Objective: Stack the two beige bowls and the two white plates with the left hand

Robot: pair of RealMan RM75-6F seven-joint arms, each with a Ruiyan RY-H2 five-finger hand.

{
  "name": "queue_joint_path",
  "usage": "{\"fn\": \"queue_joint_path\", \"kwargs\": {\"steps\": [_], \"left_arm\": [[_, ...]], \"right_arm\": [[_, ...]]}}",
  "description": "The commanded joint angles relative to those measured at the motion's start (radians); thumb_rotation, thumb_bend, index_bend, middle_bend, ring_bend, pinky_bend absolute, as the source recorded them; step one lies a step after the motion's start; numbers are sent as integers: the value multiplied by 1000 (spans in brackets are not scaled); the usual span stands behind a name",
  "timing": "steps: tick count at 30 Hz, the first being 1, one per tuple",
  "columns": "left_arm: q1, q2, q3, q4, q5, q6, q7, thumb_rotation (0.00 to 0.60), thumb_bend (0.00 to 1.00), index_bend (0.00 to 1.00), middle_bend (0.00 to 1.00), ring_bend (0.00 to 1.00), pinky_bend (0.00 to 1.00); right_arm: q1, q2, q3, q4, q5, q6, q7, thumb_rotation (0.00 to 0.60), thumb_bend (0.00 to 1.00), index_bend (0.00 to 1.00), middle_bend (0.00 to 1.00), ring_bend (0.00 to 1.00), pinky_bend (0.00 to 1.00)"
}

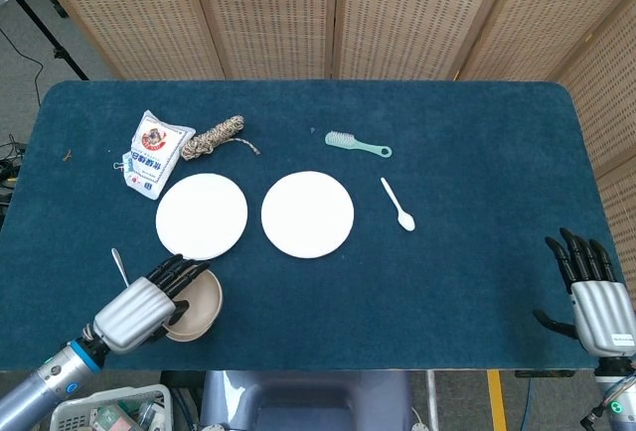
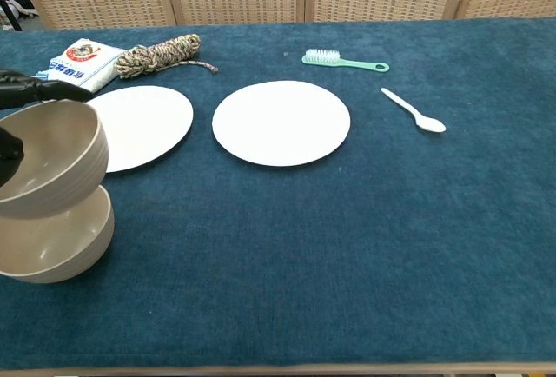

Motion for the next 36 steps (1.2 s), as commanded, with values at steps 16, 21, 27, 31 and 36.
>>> {"fn": "queue_joint_path", "kwargs": {"steps": [16, 21, 27, 31, 36], "left_arm": [[27, -94, 13, 139, -29, -58, -57, 600, 450, 741, 0, 0, 0], [30, -89, 15, 132, -42, -72, -45, 600, 410, 331, 0, 0, 0], [24, -64, 24, 116, -46, -95, -53, 600, 381, 21, 0, 0, 0], [27, -55, 28, 118, -32, -83, -69, 600, 365, 0, 0, 0, 0], [41, -40, 38, 133, 7, -28, -138, 600, 353, 0, 0, 0, 0]], "right_arm": [[1, 3, 1, -3, 9, -5, 1, 600, 0, 17, 0, 0, 0], [1, 5, 1, -5, 10, -4, 3, 600, 0, 17, 0, 0, 0], [1, 6, 1, -6, 9, -4, 6, 600, 0, 17, 0, 0, 0], [1, 6, 0, -7, 7, -4, 4, 600, 0, 17, 0, 0, 0], [1, 6, -1, -8, 5, -3, 3, 600, 0, 17, 0, 0, 0]]}}
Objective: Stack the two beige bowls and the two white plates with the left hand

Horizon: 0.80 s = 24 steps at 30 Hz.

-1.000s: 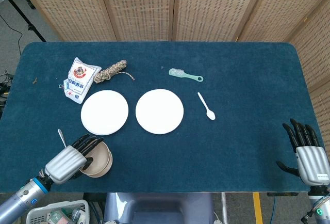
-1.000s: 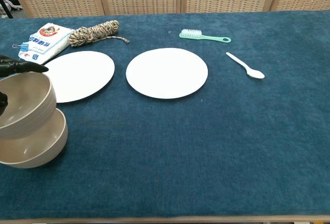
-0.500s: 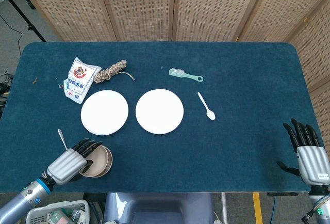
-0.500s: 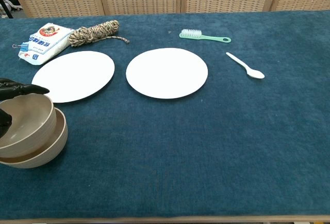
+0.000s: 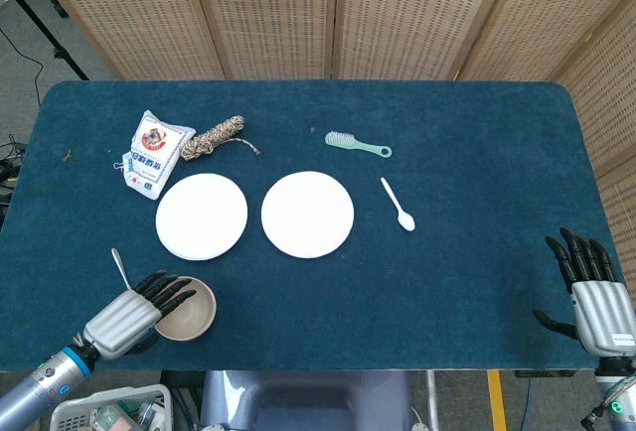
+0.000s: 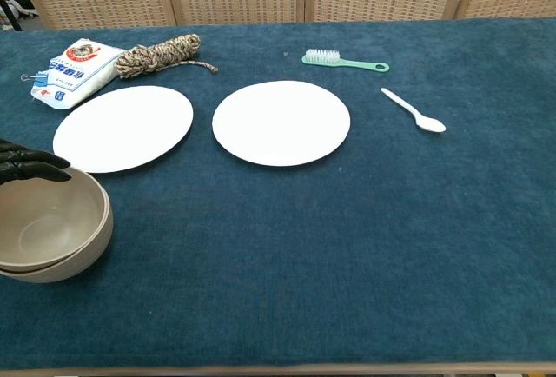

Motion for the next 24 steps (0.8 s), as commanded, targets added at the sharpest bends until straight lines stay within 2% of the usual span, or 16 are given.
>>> {"fn": "queue_joint_path", "kwargs": {"steps": [1, 8, 15, 24], "left_arm": [[18, 13, 5, 22, 34, 65, -64, 600, 351, 0, 0, 0, 0], [51, -10, 22, 134, 117, 195, -245, 600, 342, 0, 0, 0, 0], [106, -100, 54, 311, 210, 327, -351, 600, 340, 0, 0, 0, 0], [149, -190, 94, 455, 249, 386, -450, 600, 339, 0, 0, 0, 0]], "right_arm": [[0, 0, -1, -1, -1, 0, 0, 600, 0, 17, 0, 0, 0], [1, -4, -7, -2, -9, -2, -11, 600, 0, 17, 0, 0, 0], [0, -7, -9, -5, -14, 0, -18, 600, 0, 17, 0, 0, 0], [-2, -8, -12, -8, -20, 4, -21, 600, 0, 17, 0, 0, 0]]}}
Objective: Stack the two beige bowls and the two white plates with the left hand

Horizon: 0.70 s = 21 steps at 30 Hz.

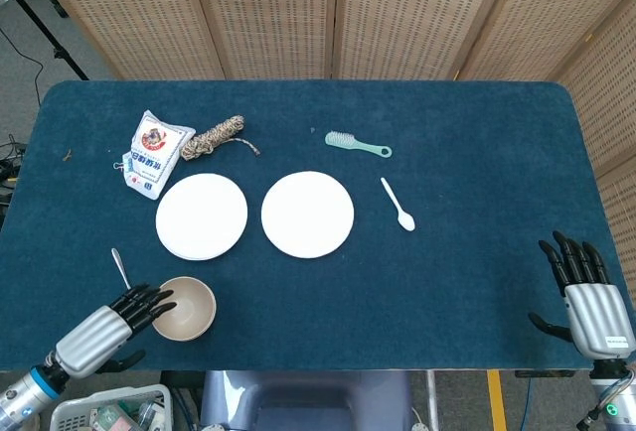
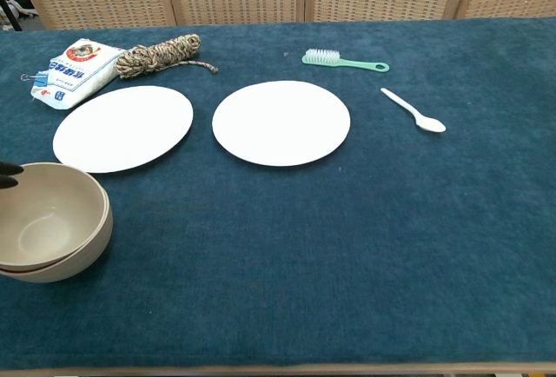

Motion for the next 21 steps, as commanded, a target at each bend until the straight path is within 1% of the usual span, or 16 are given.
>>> {"fn": "queue_joint_path", "kwargs": {"steps": [1, 9, 21], "left_arm": [[16, -33, 12, 40, 14, 25, -31, 600, 340, 0, 0, 0, 0], [31, -72, 19, 101, 8, 32, -53, 600, 339, 0, 0, 0, 0], [26, -96, 32, 128, -3, -9, -48, 600, 339, 0, 0, 0, 0]], "right_arm": [[-1, 0, 0, 0, -1, 2, -1, 600, 0, 17, 0, 0, 0], [-1, 1, 0, 0, 0, 1, 1, 600, 0, 17, 0, 0, 0], [0, 1, -1, -1, -1, 0, 3, 600, 0, 17, 0, 0, 0]]}}
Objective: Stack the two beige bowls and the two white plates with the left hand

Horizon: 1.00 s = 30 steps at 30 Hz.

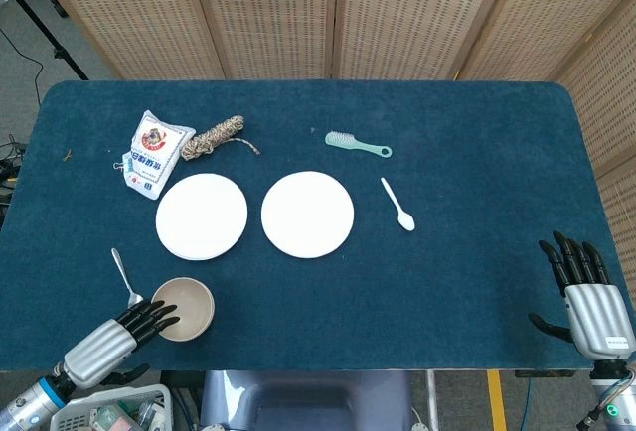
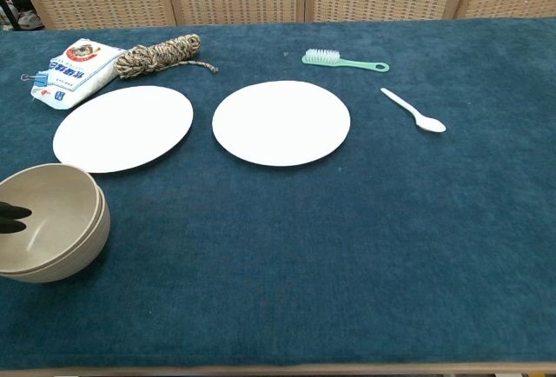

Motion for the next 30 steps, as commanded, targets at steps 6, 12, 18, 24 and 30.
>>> {"fn": "queue_joint_path", "kwargs": {"steps": [6, 12, 18, 24, 30], "left_arm": [[-2, -8, 2, 5, -6, -7, 5, 600, 340, 0, 0, 0, 0], [2, -5, -5, 3, -7, 26, -7, 600, 339, 0, 0, 0, 0], [10, 48, -22, -41, 0, 128, -27, 600, 339, 0, 0, 0, 0], [-5, 109, -82, -117, -47, 178, -40, 600, 339, 0, 0, 0, 0], [-73, 169, -152, -210, -127, 92, -47, 600, 339, 0, 0, 0, 0]], "right_arm": [[0, 0, 0, 0, 0, 1, 1, 600, 0, 17, 0, 0, 0], [1, -1, 0, 1, 1, -2, 1, 600, 0, 17, 0, 0, 0], [1, 0, -2, -3, -1, -2, -1, 600, 0, 17, 0, 0, 0], [3, 0, -3, -2, 1, -10, 0, 600, 0, 17, 0, 0, 0], [4, -5, -7, -5, -2, -13, -11, 600, 0, 17, 0, 0, 0]]}}
